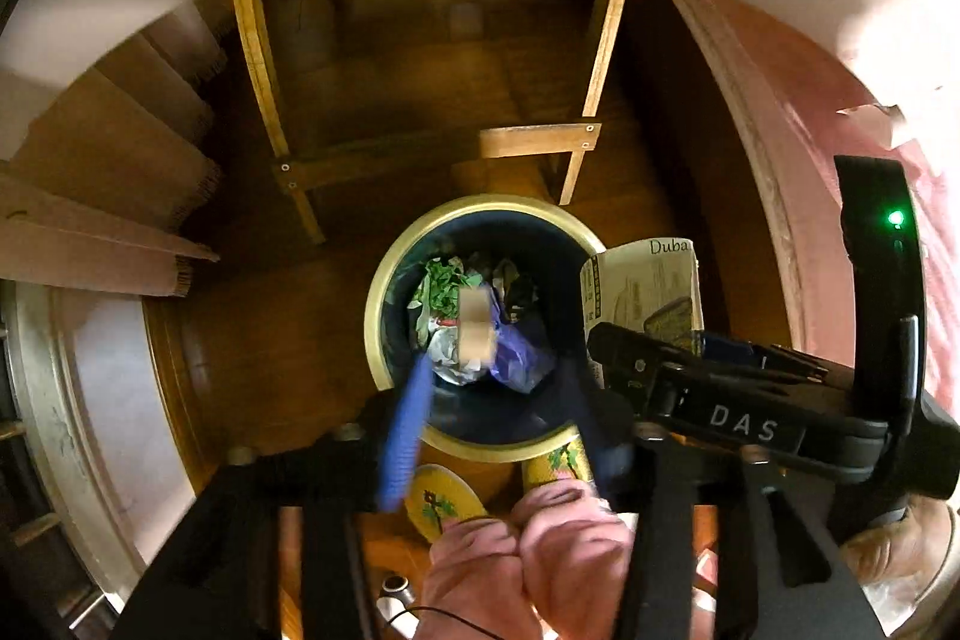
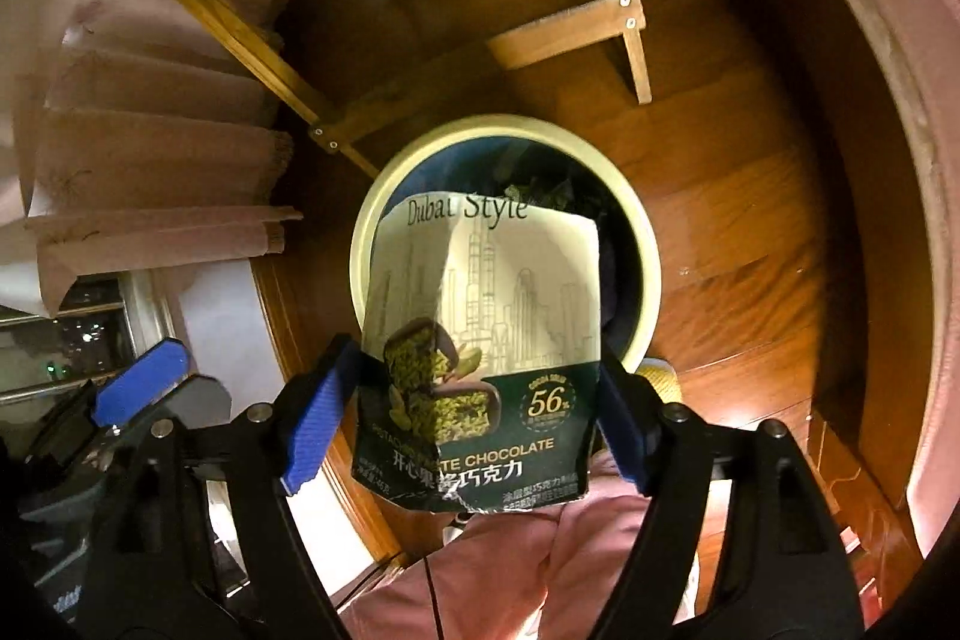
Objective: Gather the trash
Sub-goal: 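Open both tools to drop the eraser and box into the bin, then raise both empty tools back toward the table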
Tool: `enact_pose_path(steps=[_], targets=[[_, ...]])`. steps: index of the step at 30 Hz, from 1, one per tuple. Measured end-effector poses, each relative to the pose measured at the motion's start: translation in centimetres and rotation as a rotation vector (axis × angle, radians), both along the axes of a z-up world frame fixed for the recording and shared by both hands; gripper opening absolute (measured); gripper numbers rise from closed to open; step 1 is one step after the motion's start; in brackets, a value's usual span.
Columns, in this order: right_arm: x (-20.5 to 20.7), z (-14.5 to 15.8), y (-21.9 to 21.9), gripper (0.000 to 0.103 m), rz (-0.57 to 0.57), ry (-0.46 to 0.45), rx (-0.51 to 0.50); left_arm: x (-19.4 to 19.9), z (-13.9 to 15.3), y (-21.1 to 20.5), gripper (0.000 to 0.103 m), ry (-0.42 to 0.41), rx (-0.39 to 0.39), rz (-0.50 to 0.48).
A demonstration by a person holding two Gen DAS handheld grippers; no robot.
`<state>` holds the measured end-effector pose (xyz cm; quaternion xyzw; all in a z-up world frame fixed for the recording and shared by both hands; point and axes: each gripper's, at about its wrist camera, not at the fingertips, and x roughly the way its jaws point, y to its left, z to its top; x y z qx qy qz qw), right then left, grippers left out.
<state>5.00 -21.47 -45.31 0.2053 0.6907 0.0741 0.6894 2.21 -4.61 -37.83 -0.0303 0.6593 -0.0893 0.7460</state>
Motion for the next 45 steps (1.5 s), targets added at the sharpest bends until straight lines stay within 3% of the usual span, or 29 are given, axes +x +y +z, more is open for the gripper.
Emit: enact_pose_path(steps=[3, 4, 11, 19, 27, 35, 45], targets=[[0.3, -0.1, -0.6, 0.077, -0.004, -0.006, -0.003, 0.5, -0.7, -0.5, 0.084, 0.006, 0.024, 0.014], [0.4, -0.1, -0.7, 0.078, -0.007, -0.009, 0.002, 0.7, -0.9, -0.4, 0.085, 0.01, 0.031, 0.022], [0.6, 2.0, -0.8, 0.079, -0.008, -0.045, -0.001, 0.7, 0.8, 0.7, 0.085, -0.013, 0.064, 0.075], [0.4, 7.8, -0.8, 0.08, 0.006, -0.075, -0.02, 0.6, 5.9, 0.6, 0.085, -0.059, 0.076, 0.078], [-0.6, 14.7, -0.3, 0.08, 0.036, -0.088, -0.033, 0.8, 14.5, 0.5, 0.085, -0.121, 0.065, 0.052], [-1.8, 25.2, 1.4, 0.08, 0.074, -0.144, -0.034, 0.0, 25.6, 1.2, 0.086, -0.214, 0.065, 0.0], [-1.3, 39.2, 4.4, 0.08, 0.14, -0.352, -0.085, -0.3, 39.6, 3.5, 0.086, -0.372, 0.055, -0.078]])
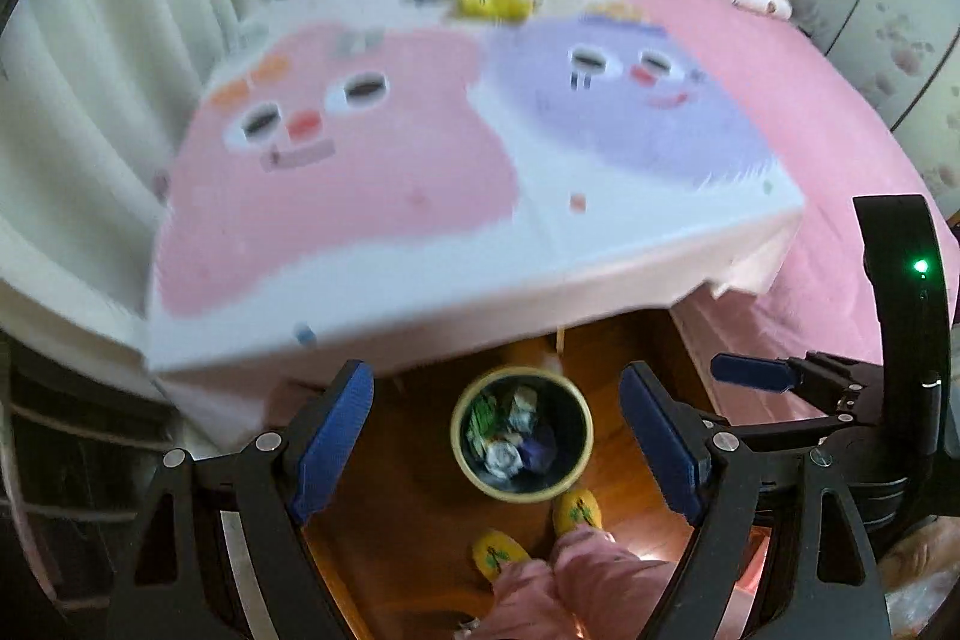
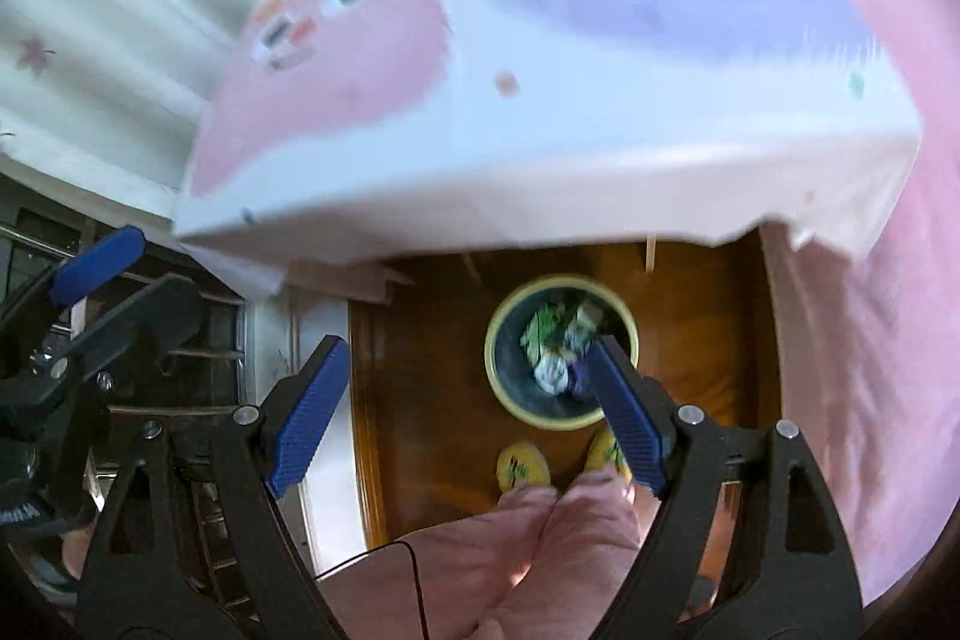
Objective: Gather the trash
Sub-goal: 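Raise both empty tools back toward the table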
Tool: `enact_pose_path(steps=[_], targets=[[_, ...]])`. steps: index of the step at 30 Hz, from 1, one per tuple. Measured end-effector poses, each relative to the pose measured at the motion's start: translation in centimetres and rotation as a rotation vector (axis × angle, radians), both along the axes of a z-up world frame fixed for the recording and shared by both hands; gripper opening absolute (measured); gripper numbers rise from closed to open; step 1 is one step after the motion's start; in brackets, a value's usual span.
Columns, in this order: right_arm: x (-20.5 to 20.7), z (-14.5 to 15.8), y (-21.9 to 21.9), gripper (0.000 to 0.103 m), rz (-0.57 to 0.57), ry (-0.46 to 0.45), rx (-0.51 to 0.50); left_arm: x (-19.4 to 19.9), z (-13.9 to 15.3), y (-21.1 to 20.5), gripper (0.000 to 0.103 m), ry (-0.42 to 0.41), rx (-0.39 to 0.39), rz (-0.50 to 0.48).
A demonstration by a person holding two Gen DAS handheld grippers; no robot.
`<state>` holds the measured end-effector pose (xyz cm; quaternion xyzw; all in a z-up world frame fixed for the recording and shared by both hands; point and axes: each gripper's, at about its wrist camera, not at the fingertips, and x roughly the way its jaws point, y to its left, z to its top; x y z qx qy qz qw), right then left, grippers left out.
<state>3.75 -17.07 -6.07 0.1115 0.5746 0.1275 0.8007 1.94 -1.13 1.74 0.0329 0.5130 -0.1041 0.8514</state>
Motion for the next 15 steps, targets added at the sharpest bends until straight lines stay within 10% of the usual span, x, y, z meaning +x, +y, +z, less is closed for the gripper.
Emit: enact_pose_path(steps=[15], targets=[[4.7, 18.2, -0.5, 0.08, -0.02, -0.407, -0.071, 3.3, 13.8, 4.0, 0.086, -0.28, 0.009, 0.034]])
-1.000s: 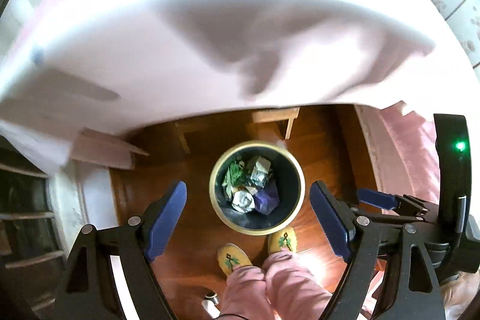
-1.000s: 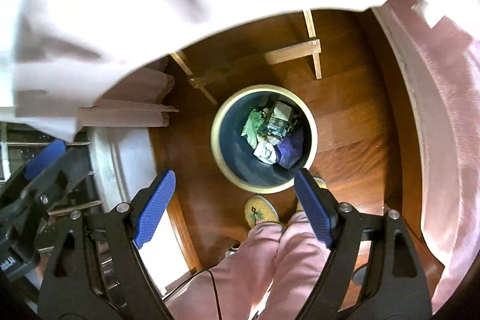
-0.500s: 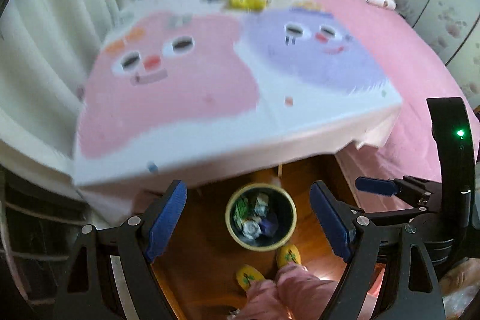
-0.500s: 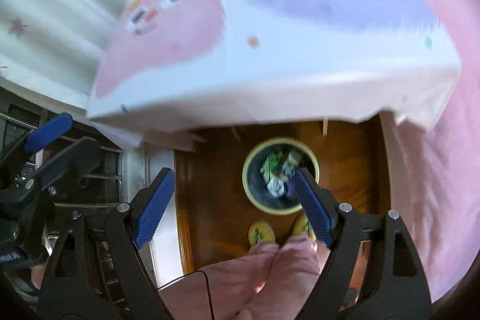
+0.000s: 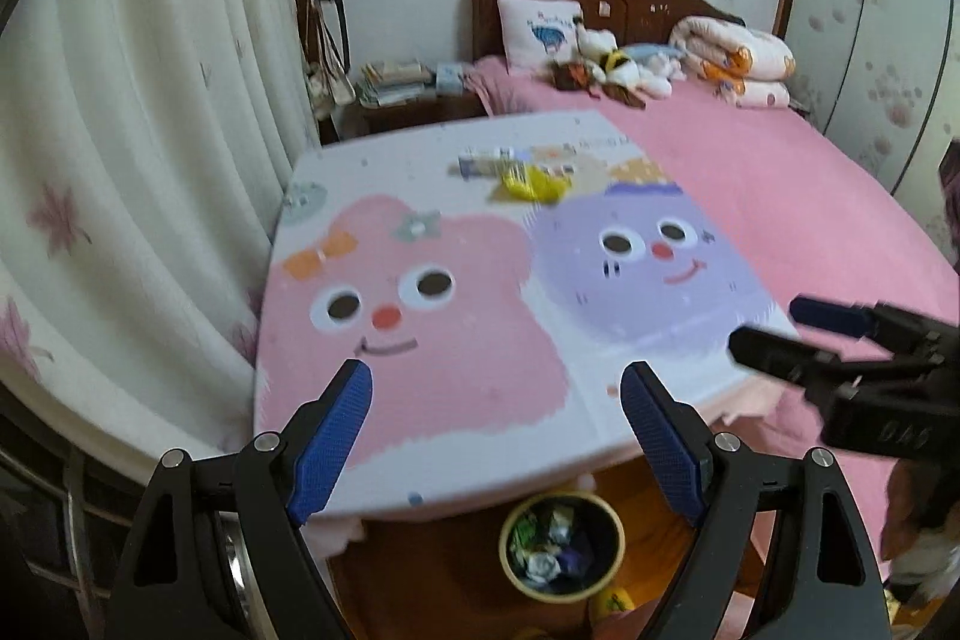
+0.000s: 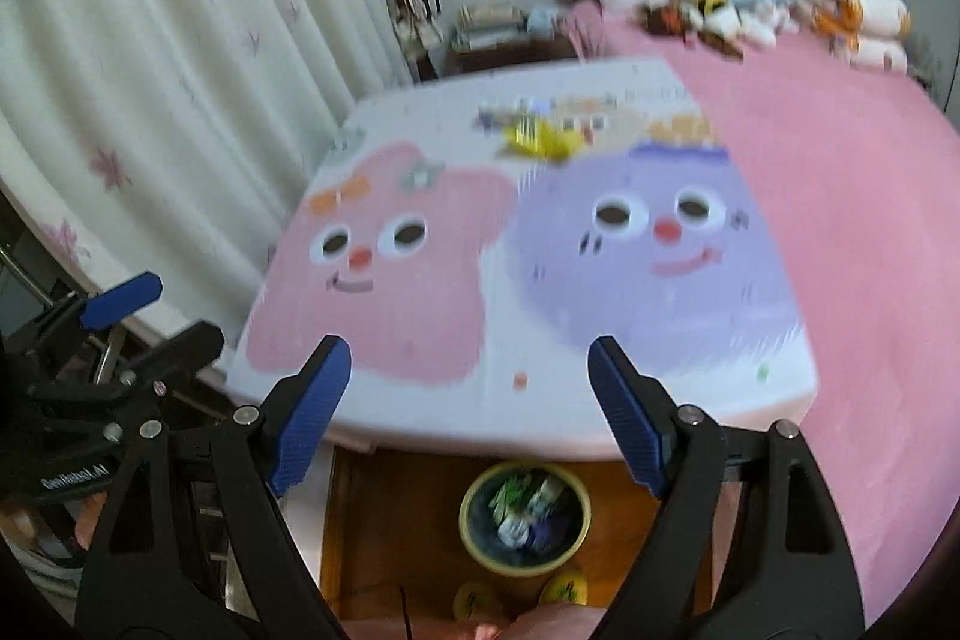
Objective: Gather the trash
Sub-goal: 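Raise both empty tools back toward the table, then grasp the yellow snack bag with the right tool while the left tool grasps the white box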
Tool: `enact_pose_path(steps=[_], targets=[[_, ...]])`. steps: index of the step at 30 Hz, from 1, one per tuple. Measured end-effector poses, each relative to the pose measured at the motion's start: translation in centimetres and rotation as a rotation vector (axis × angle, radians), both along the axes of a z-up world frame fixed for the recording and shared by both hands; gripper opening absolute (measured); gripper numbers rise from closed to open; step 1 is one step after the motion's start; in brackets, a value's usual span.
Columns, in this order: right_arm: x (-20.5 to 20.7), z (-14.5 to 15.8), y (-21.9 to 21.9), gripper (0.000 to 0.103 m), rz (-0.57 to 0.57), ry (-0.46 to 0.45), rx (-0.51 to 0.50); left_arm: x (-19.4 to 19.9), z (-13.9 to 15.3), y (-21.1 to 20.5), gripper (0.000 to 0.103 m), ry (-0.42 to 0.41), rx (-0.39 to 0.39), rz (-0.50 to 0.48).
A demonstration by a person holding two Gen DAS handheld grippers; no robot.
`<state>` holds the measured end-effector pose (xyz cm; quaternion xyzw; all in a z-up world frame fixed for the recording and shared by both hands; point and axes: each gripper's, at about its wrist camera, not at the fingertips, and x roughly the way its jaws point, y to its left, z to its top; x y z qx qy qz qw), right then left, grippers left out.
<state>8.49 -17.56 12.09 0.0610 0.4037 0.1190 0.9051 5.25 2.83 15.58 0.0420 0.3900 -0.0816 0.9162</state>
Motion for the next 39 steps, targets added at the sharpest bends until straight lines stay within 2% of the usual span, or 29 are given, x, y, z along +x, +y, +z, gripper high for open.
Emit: enact_pose_path(steps=[4, 7, 14, 20, 24, 30, 35, 39], targets=[[2.9, 2.3, 0.1, 0.08, 0.012, -0.037, -0.038, 1.7, 1.6, 0.0, 0.086, -0.029, 0.014, 0.027], [5.6, 3.0, 0.2, 0.08, 0.038, -0.041, -0.058, 3.7, 2.5, -0.1, 0.086, -0.042, 0.024, 0.064], [14.5, 1.1, 0.0, 0.079, 0.157, -0.04, -0.107, 10.9, 2.9, -1.5, 0.086, -0.067, 0.044, 0.2], [24.7, -3.0, -1.7, 0.078, 0.233, 0.032, -0.13, 19.9, 1.3, -4.0, 0.086, 0.01, 0.009, 0.289], [31.6, -6.3, -2.5, 0.077, 0.288, 0.083, -0.157, 26.2, -1.3, -5.9, 0.085, 0.063, 0.012, 0.337], [40.0, -12.5, -1.3, 0.073, 0.383, 0.157, -0.224, 33.4, -6.2, -7.5, 0.076, 0.154, 0.002, 0.397], [44.3, -17.3, 0.4, 0.071, 0.439, 0.202, -0.282, 37.6, -10.0, -6.9, 0.075, 0.222, -0.003, 0.451], [45.3, -19.9, 1.4, 0.065, 0.494, 0.213, -0.319, 40.1, -12.1, -6.2, 0.075, 0.261, -0.023, 0.49]])
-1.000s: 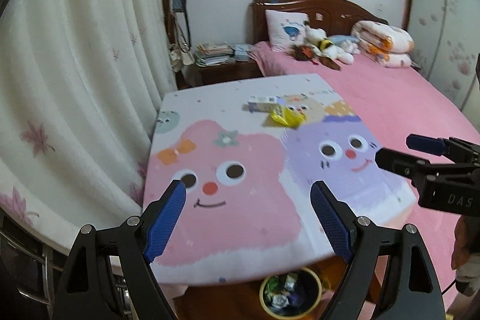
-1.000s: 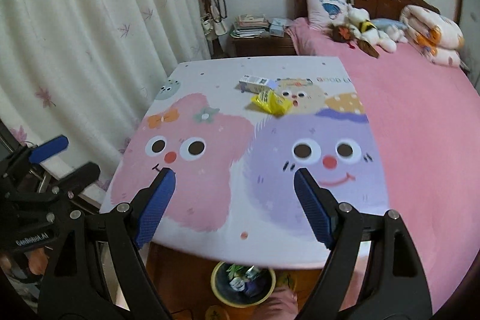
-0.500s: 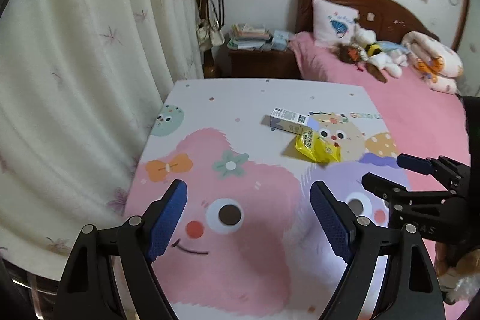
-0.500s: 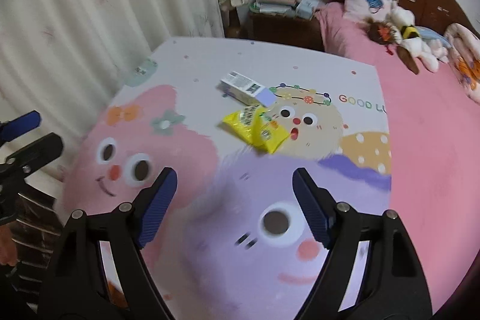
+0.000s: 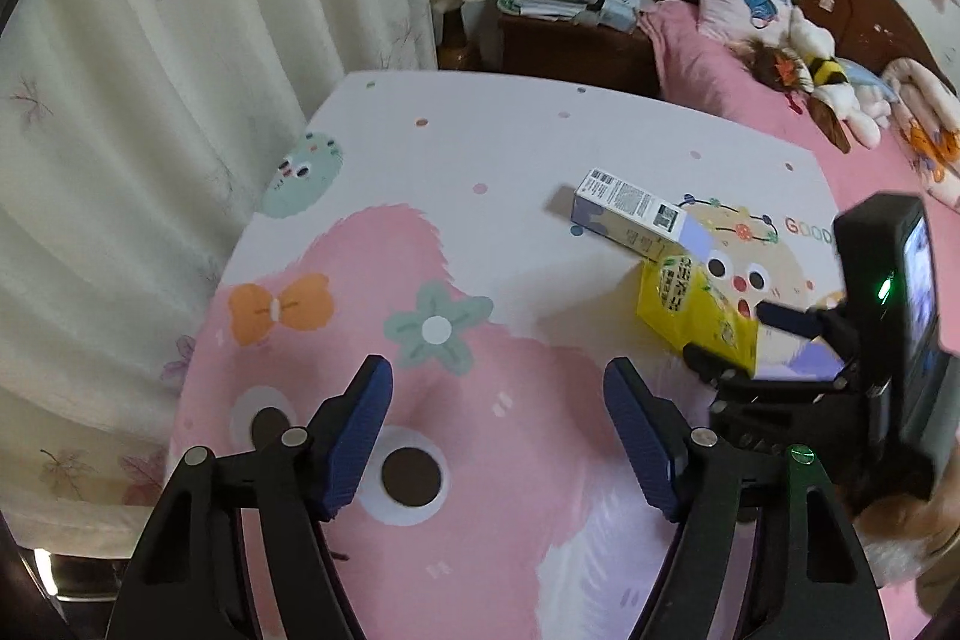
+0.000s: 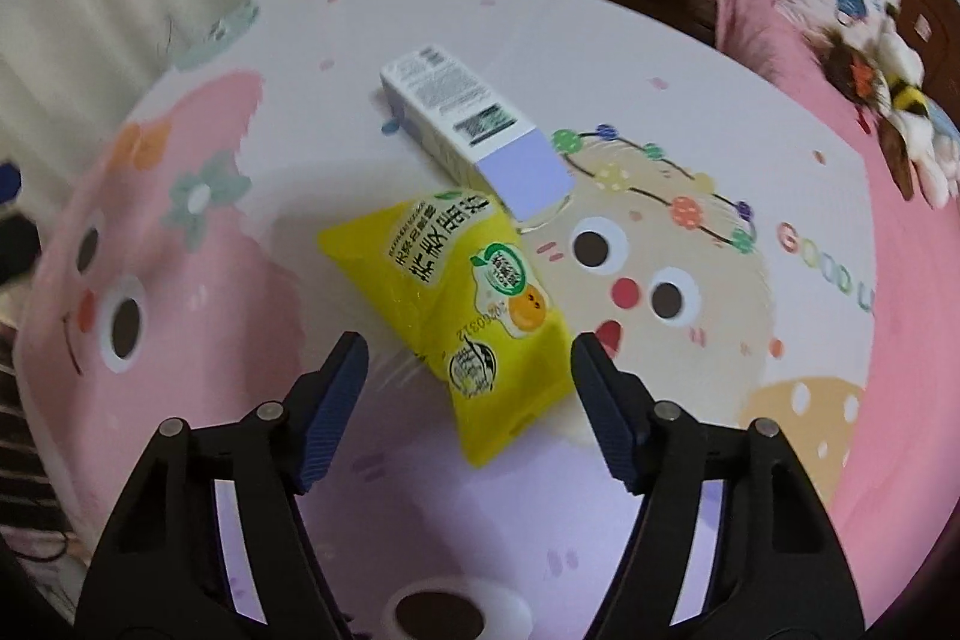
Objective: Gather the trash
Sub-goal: 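Grasp the yellow snack bag with the right tool while the left tool grasps the white box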
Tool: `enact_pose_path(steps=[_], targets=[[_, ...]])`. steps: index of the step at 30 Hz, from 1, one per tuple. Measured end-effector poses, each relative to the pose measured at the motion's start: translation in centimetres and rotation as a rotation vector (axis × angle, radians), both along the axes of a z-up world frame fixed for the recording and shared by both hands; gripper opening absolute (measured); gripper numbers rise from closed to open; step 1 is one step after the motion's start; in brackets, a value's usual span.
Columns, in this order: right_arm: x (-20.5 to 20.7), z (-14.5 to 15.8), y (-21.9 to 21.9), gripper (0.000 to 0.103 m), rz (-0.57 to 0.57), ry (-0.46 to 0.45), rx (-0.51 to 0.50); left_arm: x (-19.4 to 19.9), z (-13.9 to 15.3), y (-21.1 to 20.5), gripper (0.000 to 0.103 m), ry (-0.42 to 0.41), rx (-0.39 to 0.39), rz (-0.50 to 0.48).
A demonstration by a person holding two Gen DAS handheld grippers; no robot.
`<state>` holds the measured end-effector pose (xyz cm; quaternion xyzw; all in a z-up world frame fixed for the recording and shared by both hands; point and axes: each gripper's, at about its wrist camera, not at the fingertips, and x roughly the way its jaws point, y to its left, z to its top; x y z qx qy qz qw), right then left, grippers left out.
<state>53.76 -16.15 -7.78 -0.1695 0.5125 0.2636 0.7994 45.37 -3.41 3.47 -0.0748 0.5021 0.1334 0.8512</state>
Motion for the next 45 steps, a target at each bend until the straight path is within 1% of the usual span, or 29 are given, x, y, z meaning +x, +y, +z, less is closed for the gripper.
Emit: enact_pose_path(steps=[1, 3, 4, 5, 6, 7, 8, 11, 14, 17, 21, 23, 27, 32, 35, 45], targets=[[0.1, -0.6, 0.2, 0.063, 0.018, -0.004, -0.016, 0.3, -0.2, 0.2, 0.075, 0.002, -0.01, 0.006], [0.1, -1.8, 0.6, 0.048, 0.048, -0.006, -0.048, 1.3, -0.7, 0.3, 0.075, 0.009, -0.022, 0.014], [0.2, -2.2, 0.7, 0.045, 0.056, -0.006, -0.052, 2.0, -1.0, 0.2, 0.075, 0.012, -0.027, 0.014], [0.2, -2.4, 0.6, 0.038, 0.061, -0.008, -0.05, 2.3, -1.1, 0.2, 0.075, 0.013, -0.03, 0.013], [0.4, -2.5, 0.4, 0.037, 0.065, -0.013, -0.033, 2.8, -1.1, 0.1, 0.075, 0.014, -0.03, 0.011], [0.5, -2.5, 0.3, 0.032, 0.067, -0.01, -0.02, 3.1, -1.1, -0.1, 0.075, 0.013, -0.03, 0.008], [0.6, -2.6, 0.0, 0.03, 0.065, -0.004, -0.007, 3.5, -1.2, -0.2, 0.075, 0.013, -0.03, 0.004], [0.7, -1.9, -1.2, 0.024, 0.058, 0.014, 0.049, 5.0, -1.3, -0.8, 0.075, 0.01, -0.036, -0.008], [0.9, -0.4, -2.9, 0.022, 0.041, 0.043, 0.13, 6.4, -1.1, -1.4, 0.075, 0.005, -0.049, -0.029], [1.7, 1.0, -5.5, 0.022, -0.019, 0.059, 0.206, 7.9, -0.7, -2.4, 0.075, 0.0, -0.038, -0.076], [3.3, 1.7, -7.9, 0.022, -0.12, 0.071, 0.272, 10.2, -0.4, -3.7, 0.075, -0.002, -0.005, -0.153], [3.5, 2.0, -8.7, 0.022, -0.152, 0.068, 0.29, 11.3, -0.3, -4.1, 0.075, 0.002, 0.008, -0.19], [4.4, 1.7, -9.4, 0.022, -0.205, 0.065, 0.309, 13.8, -0.9, -4.7, 0.075, 0.022, 0.034, -0.267], [5.4, 0.7, -9.7, 0.022, -0.251, 0.074, 0.337, 16.7, -2.4, -5.2, 0.075, 0.058, 0.065, -0.349], [5.8, 0.0, -9.7, 0.022, -0.275, 0.086, 0.358, 18.1, -3.7, -5.3, 0.075, 0.087, 0.069, -0.401], [6.1, -1.7, -10.9, 0.022, -0.307, 0.104, 0.392, 22.1, -8.1, -8.0, 0.075, 0.17, 0.156, -0.595]])
